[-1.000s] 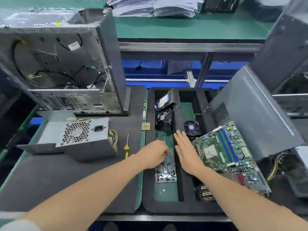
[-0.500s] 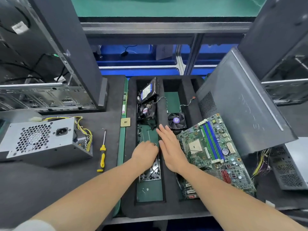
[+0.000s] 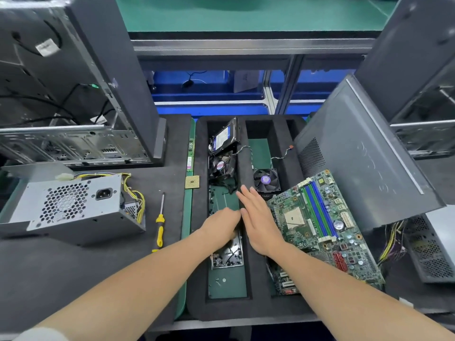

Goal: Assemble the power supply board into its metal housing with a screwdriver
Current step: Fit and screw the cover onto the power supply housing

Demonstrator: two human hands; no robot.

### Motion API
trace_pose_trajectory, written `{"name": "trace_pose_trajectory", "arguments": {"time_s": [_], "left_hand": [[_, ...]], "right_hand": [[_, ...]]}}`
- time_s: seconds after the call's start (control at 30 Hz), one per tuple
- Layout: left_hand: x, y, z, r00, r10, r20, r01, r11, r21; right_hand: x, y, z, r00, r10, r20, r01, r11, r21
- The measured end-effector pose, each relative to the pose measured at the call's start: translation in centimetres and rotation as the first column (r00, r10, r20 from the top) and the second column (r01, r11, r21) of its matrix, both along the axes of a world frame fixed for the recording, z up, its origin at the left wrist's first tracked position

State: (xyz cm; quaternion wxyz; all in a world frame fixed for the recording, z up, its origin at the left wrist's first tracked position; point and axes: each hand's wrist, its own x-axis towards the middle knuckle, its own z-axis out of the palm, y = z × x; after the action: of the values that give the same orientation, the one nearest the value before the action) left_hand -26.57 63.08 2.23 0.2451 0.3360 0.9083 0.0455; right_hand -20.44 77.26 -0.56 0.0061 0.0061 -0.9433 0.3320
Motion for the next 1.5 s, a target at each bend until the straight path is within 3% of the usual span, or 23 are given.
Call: {"name": "trace_pose_trajectory", "arguments": {"time_s": [0.2, 0.33, 0.43, 0.5, 0.63, 0.73, 0.87, 1.0, 1.1, 1.27, 1.4, 1.5], "left_hand": [[-0.8, -3.3, 6.7, 0.987, 0.158, 0.003, -0.156, 0.973, 0.171], [-1.6, -8.4, 12.5, 0.965, 0.258, -0.035, -0.226, 0.897, 0.379], [-2.3, -13.7, 16.4, 0.931, 0.359, -0.061, -0.283, 0.819, 0.498], [-2.9, -17.5, 18.3, 0.903, 0.421, -0.083, -0.316, 0.783, 0.536], [-4.3, -24.5, 20.2, 0.854, 0.518, -0.037, -0.405, 0.710, 0.576], [-5.3, -28.3, 19.8, 0.846, 0.532, 0.038, -0.447, 0.668, 0.595], [-6.3, -31.1, 18.7, 0.874, 0.476, 0.093, -0.429, 0.667, 0.609], [-7.0, -32.5, 17.7, 0.921, 0.376, 0.098, -0.356, 0.712, 0.605], [-7.3, -33.2, 17.3, 0.945, 0.299, 0.134, -0.314, 0.712, 0.628], [-8.3, -33.6, 16.8, 0.943, 0.251, 0.219, -0.331, 0.636, 0.698], [-8.6, -33.6, 16.5, 0.921, 0.213, 0.325, -0.389, 0.538, 0.748], [-8.6, -33.7, 16.1, 0.909, 0.198, 0.368, -0.417, 0.484, 0.770]], "right_hand": [[-0.4, -0.3, 0.3, 0.999, -0.032, -0.014, 0.033, 0.992, 0.124], [-2.0, -2.7, 3.1, 0.992, -0.123, -0.039, 0.129, 0.948, 0.291], [-2.7, -7.7, 6.3, 0.996, 0.005, -0.089, 0.010, 0.986, 0.164], [-2.7, -12.2, 7.9, 0.988, 0.154, 0.003, -0.153, 0.982, 0.109], [-2.6, -19.2, 9.1, 0.912, 0.284, 0.296, -0.365, 0.891, 0.269], [-2.7, -21.4, 8.7, 0.893, 0.227, 0.388, -0.356, 0.885, 0.301], [-3.9, -21.6, 9.2, 0.880, 0.107, 0.462, -0.217, 0.958, 0.190], [-5.4, -21.0, 11.7, 0.985, -0.108, 0.136, 0.107, 0.994, 0.018], [-6.4, -20.4, 15.3, 0.966, -0.255, -0.044, 0.240, 0.945, -0.221], [-7.5, -21.0, 21.3, 0.891, -0.329, -0.312, 0.228, 0.920, -0.319], [-7.8, -23.6, 25.1, 0.894, -0.325, -0.307, 0.101, 0.816, -0.569], [-7.9, -25.4, 26.0, 0.903, -0.298, -0.309, 0.020, 0.748, -0.663]]}}
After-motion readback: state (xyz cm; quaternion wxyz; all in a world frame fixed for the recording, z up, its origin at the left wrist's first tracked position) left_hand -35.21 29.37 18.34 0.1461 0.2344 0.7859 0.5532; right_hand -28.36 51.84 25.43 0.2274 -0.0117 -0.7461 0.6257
